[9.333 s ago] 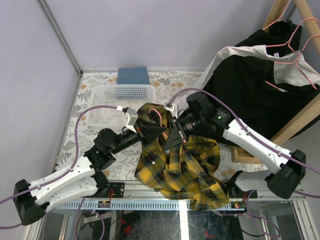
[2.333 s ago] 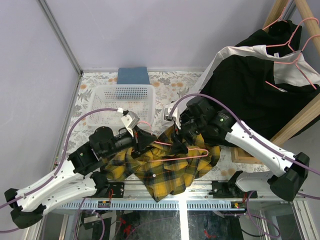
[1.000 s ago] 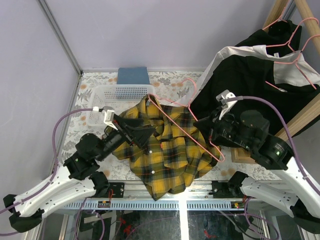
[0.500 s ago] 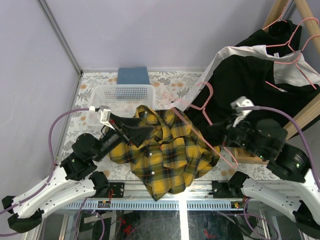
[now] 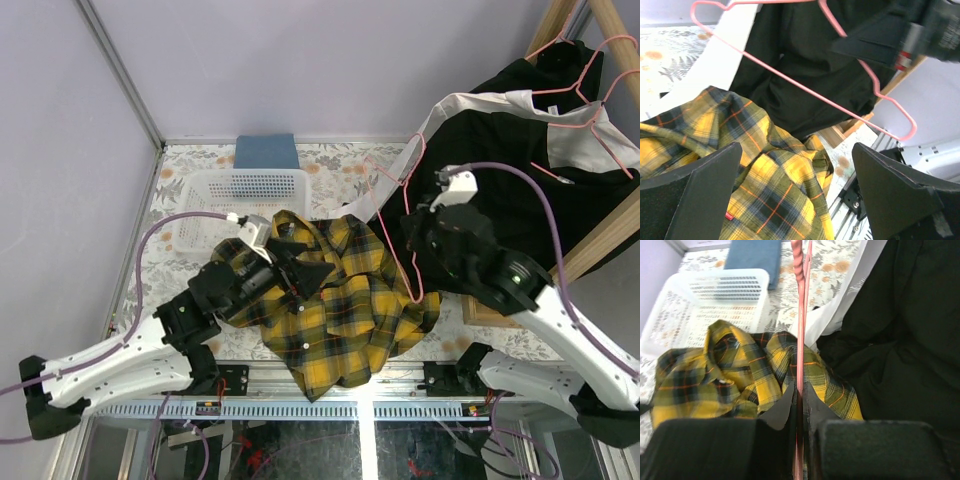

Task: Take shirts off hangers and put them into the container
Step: Place the hanger at the clothesline.

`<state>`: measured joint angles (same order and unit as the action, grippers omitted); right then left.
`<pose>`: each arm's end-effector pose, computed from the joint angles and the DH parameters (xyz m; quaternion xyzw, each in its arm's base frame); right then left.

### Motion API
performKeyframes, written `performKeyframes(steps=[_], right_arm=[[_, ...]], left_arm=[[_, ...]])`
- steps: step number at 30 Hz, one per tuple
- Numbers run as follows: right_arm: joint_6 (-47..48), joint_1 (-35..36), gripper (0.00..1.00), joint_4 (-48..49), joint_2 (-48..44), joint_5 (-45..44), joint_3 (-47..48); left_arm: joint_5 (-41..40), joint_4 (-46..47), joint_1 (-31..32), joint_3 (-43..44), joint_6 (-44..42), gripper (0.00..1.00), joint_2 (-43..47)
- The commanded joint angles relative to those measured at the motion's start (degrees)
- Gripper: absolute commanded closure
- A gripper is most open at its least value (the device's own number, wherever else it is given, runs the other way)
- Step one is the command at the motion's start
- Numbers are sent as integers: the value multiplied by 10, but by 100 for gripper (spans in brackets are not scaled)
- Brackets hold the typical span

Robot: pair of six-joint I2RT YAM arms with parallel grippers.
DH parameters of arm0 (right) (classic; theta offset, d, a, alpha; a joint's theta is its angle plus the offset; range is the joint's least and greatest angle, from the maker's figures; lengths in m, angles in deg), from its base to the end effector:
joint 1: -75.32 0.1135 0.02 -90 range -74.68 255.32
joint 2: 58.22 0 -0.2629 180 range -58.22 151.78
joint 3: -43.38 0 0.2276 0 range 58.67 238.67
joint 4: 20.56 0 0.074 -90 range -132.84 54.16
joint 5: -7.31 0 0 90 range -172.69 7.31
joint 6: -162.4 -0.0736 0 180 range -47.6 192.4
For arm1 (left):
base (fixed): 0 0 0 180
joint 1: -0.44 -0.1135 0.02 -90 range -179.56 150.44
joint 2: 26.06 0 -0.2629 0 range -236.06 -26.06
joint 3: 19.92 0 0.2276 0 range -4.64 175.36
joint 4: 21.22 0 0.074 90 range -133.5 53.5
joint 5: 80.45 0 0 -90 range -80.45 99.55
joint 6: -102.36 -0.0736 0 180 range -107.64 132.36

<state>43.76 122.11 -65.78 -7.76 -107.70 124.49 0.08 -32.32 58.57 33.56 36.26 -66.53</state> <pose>0.1491 0.1132 0.3969 0.0090 0.7835 0.2298 0.5772 0.1097 -0.1535 0.3403 0.1472 0.6796 -0.4268 0.5782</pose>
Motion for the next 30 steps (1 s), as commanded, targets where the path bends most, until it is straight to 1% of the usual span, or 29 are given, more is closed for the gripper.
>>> performKeyframes(steps=[1,3,5,6,10,13,15,18,22,24,26,30], right_arm=[[-69,1,100,23,70,-102,61],[-83,1,100,25,99,-125,77],[-106,1,100,23,122,-154,91],[-112,1,100,24,132,-168,98],[-147,1,100,10,170,-191,121],[-171,1,100,-3,192,-195,135],[-180,1,100,-11,201,-195,141],[-184,1,100,-16,205,-194,137],[-184,2,100,-16,204,-191,128],[-183,2,100,-17,202,-187,128],[-182,2,100,-19,199,-186,128],[-186,2,100,-22,190,-178,122]], left_arm=[[-113,78,79,6,-79,7,-28],[-196,94,131,10,-109,4,-46],[-253,110,177,12,-138,0,-66],[-271,117,200,15,-148,0,-76],[-300,155,242,29,-173,0,-132],[-313,220,265,39,-213,0,-177],[-328,277,271,45,-244,0,-209],[-352,317,275,66,-288,0,-259],[-386,396,279,79,-354,1,-325],[-416,405,279,94,-366,4,-354],[-452,422,278,107,-387,10,-382],[-488,518,279,120,-450,17,-433]])
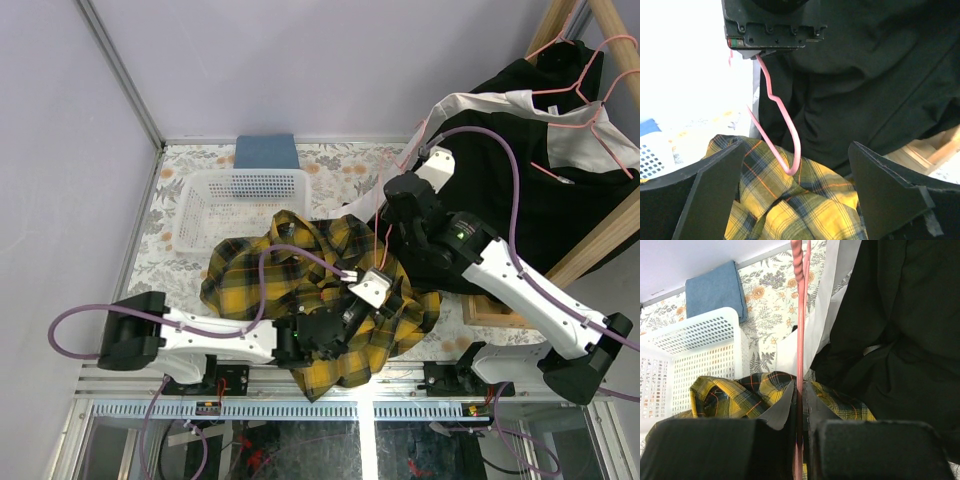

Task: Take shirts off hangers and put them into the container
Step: Place the hanger at the clothesline.

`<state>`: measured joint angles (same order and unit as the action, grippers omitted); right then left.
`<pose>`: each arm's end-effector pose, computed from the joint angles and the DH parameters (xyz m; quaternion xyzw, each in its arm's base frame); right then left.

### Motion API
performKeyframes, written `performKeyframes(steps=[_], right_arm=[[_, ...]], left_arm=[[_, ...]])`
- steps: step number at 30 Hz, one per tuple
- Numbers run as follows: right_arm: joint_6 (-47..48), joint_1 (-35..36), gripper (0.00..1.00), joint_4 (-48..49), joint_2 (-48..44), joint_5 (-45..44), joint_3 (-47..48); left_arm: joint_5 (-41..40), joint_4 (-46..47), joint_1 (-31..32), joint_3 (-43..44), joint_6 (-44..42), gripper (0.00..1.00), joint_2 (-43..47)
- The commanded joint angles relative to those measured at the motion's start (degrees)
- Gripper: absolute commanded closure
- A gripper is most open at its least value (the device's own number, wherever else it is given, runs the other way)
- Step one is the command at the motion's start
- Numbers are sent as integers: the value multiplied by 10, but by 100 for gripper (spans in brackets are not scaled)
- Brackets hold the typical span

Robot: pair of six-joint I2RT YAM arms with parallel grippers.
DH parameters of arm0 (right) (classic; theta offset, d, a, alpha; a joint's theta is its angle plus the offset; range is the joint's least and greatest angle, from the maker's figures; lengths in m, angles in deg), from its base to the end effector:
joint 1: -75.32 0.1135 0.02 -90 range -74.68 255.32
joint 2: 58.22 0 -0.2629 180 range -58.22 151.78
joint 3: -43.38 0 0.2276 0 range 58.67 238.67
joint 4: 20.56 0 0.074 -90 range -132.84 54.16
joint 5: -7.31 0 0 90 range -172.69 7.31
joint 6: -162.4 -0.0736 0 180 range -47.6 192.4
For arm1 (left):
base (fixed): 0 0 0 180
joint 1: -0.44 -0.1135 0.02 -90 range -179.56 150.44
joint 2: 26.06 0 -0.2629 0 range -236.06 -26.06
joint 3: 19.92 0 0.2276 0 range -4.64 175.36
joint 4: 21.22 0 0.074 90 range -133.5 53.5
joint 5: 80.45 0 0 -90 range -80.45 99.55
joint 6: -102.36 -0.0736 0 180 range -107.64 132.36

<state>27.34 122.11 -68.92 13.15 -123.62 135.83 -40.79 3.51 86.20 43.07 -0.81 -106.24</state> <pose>0.2156 0.1591 0.3851 0.1699 0.8027 0.1426 0.5536 0.0796 -0.3075 0.3212 0.2455 0.6308 -0.1770 0.7145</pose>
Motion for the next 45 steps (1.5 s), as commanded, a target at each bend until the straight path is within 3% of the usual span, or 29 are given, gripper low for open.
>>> performKeyframes(steps=[1,4,11,12,13,16,20,26,32,36,45], right_arm=[[-24,2,100,8,-22,-19,6],[-27,2,100,7,-27,-21,-3],[-2,2,100,11,-41,6,-6],[9,2,97,16,-45,23,-7],[26,2,87,23,-47,47,-9],[56,2,44,37,-65,119,-14],[106,2,23,102,-111,218,-46],[222,2,14,200,-220,364,-124],[321,2,10,301,-378,499,-269],[332,2,7,326,-473,552,-334],[364,2,6,307,-521,702,-317]], left_arm=[[-86,180,3,27,-93,22,-45],[-90,209,3,34,-109,41,-63],[-124,197,3,32,-115,98,-58],[-123,181,3,30,-109,100,-51],[-118,167,3,29,-102,100,-42],[-102,102,2,24,-68,100,-8],[-106,81,0,-16,-36,100,59],[-161,4,-9,-79,8,100,201],[-91,-147,-20,-111,86,100,409],[-19,-228,-20,-97,108,100,512],[101,-230,-20,-58,122,100,561]])
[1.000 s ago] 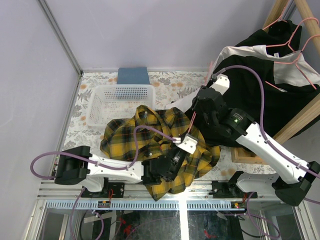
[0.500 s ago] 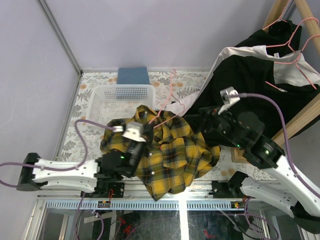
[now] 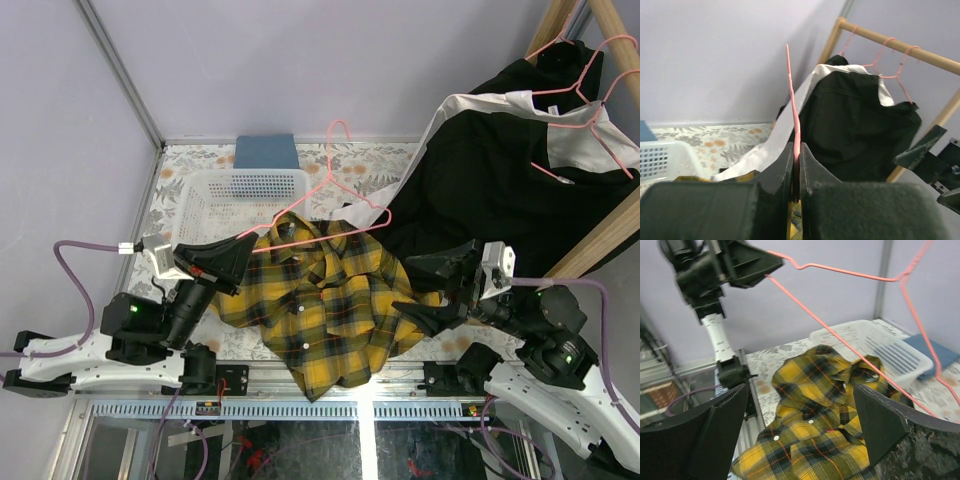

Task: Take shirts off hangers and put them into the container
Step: Place the hanger at the clothesline.

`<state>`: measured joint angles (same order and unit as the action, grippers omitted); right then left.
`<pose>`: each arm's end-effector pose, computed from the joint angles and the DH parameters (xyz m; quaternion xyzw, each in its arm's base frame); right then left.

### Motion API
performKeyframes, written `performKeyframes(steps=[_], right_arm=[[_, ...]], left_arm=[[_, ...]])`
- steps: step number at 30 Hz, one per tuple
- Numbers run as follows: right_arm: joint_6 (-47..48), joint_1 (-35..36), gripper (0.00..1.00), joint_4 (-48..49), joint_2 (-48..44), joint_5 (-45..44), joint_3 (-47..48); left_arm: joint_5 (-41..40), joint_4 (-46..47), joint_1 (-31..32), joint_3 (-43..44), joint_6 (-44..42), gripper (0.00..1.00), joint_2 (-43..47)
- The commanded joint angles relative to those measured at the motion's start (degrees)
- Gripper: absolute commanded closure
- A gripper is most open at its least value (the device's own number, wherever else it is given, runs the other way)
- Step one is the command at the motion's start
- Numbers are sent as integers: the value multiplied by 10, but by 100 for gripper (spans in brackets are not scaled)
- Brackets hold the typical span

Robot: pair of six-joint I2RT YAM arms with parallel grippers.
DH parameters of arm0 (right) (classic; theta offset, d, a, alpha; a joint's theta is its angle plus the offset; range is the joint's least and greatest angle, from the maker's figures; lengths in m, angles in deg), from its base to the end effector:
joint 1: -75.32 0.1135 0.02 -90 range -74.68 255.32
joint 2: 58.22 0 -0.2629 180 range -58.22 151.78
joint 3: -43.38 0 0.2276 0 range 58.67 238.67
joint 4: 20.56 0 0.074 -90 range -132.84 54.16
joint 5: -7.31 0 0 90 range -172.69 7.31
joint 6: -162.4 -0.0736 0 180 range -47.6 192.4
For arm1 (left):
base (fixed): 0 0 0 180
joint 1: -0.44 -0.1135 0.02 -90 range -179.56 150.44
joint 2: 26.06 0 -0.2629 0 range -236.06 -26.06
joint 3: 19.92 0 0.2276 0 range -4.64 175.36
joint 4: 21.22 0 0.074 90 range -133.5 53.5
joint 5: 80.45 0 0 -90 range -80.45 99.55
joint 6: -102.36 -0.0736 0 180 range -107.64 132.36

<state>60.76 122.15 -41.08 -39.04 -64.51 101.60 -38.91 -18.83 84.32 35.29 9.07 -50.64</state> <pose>0.0414 0.0777 0.3889 -0.2966 0.5110 0.4720 0.6543 0.0633 -0.0734 0.4057 0.0386 0.5638 -0.3690 0.7379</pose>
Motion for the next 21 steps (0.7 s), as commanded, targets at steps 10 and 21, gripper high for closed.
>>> performKeyframes(steps=[10,21], right_arm=[[28,1,6,-16,87,388,65],[54,2,5,-87,95,441,41]], left_arm=[[189,74,-1,29,26,100,-70],[258,227,-26,78,-24,100,-241]])
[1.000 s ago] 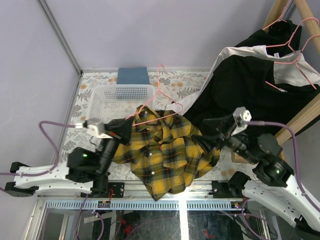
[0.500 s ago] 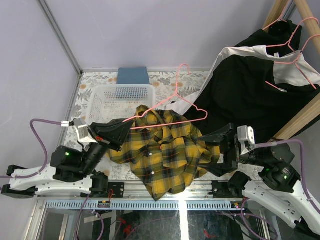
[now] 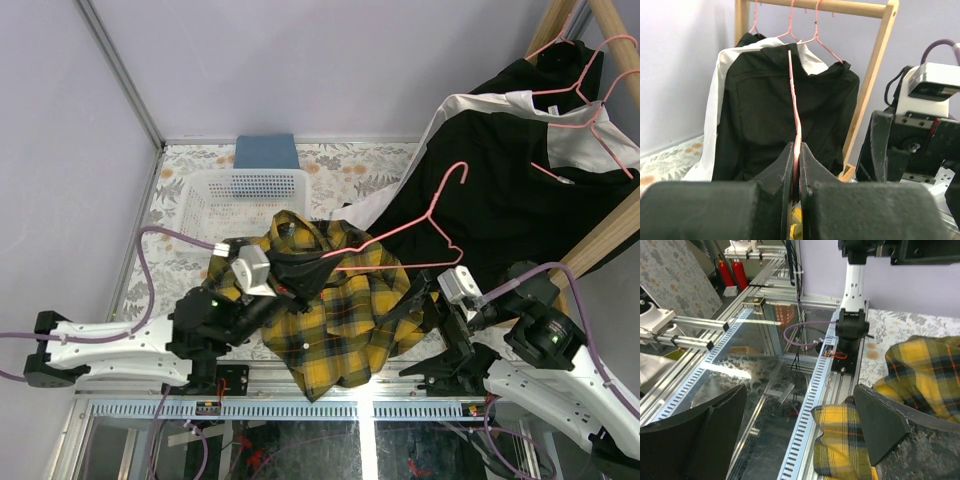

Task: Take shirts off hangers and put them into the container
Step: Place the hanger at the clothesline.

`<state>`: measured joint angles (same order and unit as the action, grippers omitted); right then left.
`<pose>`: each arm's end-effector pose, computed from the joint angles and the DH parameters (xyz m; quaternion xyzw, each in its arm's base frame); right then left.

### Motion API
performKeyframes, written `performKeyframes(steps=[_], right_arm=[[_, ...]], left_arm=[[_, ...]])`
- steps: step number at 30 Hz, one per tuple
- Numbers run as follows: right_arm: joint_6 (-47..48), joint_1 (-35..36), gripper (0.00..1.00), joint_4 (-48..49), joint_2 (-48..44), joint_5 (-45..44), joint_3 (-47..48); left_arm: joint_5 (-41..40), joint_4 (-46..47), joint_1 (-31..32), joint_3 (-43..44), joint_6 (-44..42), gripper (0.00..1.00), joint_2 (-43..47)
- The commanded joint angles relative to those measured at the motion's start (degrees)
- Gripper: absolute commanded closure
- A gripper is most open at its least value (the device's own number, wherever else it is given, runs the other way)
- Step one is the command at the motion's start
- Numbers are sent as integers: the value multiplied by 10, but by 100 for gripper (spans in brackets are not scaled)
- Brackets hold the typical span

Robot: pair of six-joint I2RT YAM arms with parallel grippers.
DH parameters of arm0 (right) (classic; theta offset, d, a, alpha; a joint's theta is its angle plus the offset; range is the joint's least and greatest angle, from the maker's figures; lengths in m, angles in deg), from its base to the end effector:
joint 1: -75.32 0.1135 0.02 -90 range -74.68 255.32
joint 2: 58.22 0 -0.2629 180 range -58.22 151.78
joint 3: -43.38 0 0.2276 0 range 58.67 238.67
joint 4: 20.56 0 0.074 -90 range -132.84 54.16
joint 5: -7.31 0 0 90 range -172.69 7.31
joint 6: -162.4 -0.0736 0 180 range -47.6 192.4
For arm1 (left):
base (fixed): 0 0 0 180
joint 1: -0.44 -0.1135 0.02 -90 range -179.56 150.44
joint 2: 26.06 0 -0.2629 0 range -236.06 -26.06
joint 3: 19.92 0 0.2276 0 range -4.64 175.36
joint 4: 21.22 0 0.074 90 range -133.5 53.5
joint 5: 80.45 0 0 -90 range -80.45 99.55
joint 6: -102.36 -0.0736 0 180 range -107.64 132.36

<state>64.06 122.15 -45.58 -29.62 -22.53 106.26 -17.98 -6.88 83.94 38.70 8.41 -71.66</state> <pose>0.0126 0.1067 0.3853 -0.5453 0.4033 0.5930 0.4340 0.0543 -0.1765 0.4166 0.2021 0.5054 -0.4358 0.7168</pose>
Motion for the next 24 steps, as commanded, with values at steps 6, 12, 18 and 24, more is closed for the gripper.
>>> performKeyframes(steps=[6,12,18,24], right_arm=[[11,2,5,-64,14,17,-47],[4,2,5,-72,21,-2,-79],[-58,2,5,-33,37,-35,-119],[-70,2,5,-54,66,-84,-122]], left_arm=[[174,140,-148,67,77,100,-82],[294,184,-219,113,141,100,-148],[365,211,-240,174,181,100,-217],[384,215,-249,243,194,100,-279]])
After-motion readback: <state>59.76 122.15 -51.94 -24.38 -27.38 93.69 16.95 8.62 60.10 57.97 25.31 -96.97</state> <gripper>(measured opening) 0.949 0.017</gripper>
